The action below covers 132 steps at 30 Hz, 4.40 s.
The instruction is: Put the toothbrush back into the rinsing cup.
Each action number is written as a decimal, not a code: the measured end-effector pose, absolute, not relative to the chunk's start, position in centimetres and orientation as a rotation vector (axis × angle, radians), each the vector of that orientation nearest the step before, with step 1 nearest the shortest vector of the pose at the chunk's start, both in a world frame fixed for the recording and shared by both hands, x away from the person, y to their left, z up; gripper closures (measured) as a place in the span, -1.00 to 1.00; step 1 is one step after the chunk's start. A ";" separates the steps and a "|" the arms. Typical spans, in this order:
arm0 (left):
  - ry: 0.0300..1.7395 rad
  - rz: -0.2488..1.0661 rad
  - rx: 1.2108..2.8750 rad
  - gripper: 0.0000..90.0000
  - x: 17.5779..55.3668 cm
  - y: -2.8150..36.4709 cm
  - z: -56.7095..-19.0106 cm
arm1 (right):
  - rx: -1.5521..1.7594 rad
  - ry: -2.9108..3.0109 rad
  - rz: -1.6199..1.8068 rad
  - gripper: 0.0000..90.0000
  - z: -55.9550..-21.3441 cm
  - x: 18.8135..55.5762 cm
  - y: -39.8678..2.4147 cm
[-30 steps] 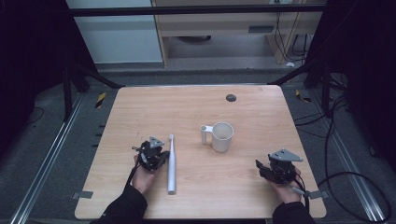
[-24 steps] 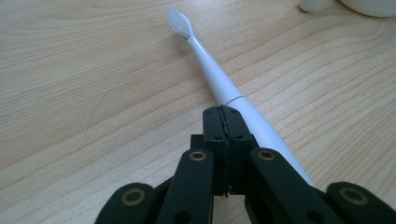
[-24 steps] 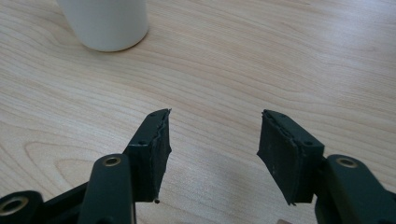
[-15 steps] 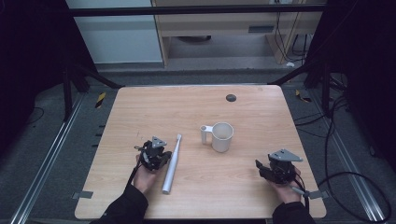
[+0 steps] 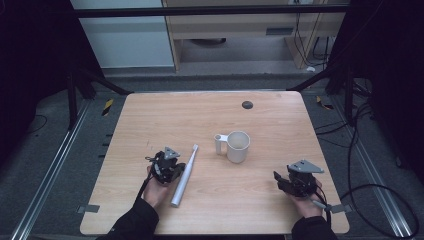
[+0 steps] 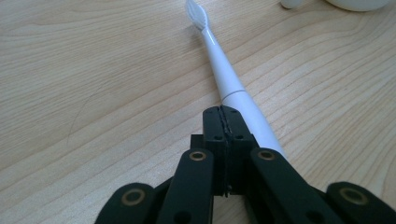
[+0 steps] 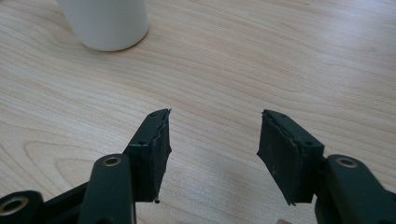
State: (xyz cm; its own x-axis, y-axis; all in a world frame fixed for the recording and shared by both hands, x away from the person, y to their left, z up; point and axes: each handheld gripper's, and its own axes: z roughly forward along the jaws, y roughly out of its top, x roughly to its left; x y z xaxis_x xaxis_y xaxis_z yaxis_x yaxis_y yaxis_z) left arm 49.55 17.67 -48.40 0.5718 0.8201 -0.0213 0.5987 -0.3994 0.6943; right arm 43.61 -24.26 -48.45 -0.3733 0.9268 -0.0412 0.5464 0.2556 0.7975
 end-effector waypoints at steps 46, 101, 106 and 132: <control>1.142 0.353 2.291 -0.24 51.1 15.6 -44.4 | 1.371 2.002 0.972 -0.12 -48.2 43.5 -25.2; 1.210 0.213 2.418 0.45 51.8 14.4 -47.2 | 1.378 2.028 0.972 -0.08 -48.3 43.7 -25.1; 1.209 0.199 2.423 0.44 51.9 14.4 -47.1 | 1.379 2.032 0.972 -0.08 -48.3 43.7 -25.1; 1.073 0.274 2.407 0.48 50.7 15.6 -44.4 | 1.392 2.023 0.979 -0.08 -48.2 43.7 -25.3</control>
State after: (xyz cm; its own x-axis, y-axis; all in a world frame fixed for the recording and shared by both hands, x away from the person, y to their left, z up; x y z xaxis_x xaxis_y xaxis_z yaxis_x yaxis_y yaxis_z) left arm 50.66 15.57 -44.41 0.6711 0.7412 -0.0145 0.6434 -0.5726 0.5081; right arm 43.67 -25.29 -48.19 -0.3580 0.9337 0.0009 0.5802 0.2217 0.7837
